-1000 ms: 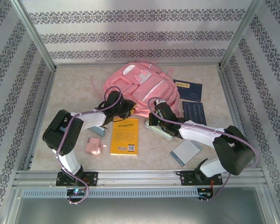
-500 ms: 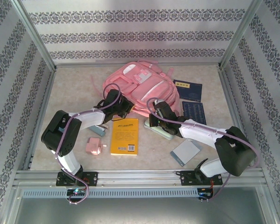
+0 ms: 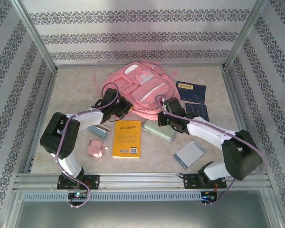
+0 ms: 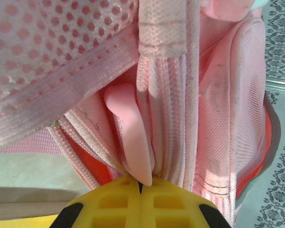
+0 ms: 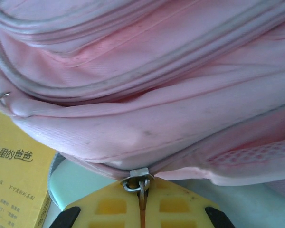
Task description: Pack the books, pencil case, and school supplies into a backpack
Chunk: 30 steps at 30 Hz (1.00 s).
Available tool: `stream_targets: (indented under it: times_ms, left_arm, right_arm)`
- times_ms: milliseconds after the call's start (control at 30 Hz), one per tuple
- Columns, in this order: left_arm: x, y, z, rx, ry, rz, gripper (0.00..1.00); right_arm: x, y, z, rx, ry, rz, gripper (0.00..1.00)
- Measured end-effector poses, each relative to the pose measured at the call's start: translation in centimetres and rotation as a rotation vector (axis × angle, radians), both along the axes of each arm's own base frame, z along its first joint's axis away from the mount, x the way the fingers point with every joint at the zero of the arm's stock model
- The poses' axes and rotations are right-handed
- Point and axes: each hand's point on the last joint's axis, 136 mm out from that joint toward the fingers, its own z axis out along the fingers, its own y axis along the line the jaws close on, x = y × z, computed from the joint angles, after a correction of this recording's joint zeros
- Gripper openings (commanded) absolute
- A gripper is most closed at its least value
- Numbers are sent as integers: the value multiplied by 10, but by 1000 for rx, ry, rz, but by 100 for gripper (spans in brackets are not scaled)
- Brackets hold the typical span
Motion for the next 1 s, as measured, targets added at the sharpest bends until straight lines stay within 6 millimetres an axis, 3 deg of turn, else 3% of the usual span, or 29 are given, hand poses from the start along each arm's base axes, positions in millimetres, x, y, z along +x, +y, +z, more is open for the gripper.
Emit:
stream_targets:
  times_ms: [300, 400, 500, 633, 767, 833, 1000]
  left_arm:
    - [2, 1, 5, 8, 5, -29, 0]
    - [6, -1, 10, 6, 2, -43, 0]
    - [18, 2, 15, 8, 4, -46, 5]
    - [37, 15, 29, 26, -11, -39, 27]
    - [51, 39, 56, 65, -40, -9, 42]
    - [46, 50, 71, 82, -43, 14, 45]
    - [6, 62, 110, 42, -10, 64, 51]
  right_arm:
    - [15, -38, 4, 52, 86, -97, 0]
    - [20, -41, 7, 74, 118, -111, 0]
    - [24, -34, 17, 95, 140, -100, 0]
    - [32, -16, 41, 135, 151, -71, 0]
    - [28, 6, 61, 161, 149, -58, 0]
    - [22, 17, 64, 177, 165, -63, 0]
    - [-1, 44, 64, 199, 226, -81, 0]
